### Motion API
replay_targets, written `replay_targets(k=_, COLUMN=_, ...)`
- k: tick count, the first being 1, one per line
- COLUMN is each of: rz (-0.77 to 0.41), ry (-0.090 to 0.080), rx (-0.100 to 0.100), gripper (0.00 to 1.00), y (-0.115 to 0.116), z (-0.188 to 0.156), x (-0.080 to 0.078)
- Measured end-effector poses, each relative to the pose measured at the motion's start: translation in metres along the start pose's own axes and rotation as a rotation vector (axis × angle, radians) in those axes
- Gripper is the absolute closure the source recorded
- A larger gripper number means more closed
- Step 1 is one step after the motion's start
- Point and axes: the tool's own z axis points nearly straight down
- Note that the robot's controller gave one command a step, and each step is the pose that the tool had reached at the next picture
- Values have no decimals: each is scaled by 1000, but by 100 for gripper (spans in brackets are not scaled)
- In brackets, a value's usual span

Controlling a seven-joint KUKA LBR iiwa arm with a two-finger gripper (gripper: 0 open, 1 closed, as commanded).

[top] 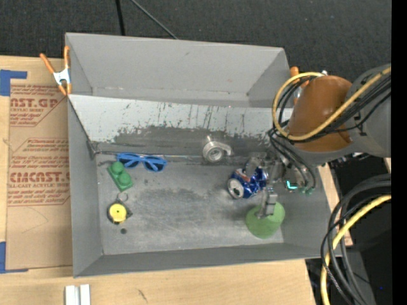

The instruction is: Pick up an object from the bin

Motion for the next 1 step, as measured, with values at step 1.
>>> replay_targets(k=1, rz=-5, ry=-5, rx=-8, gripper=0, y=-6, z=61, x=-10)
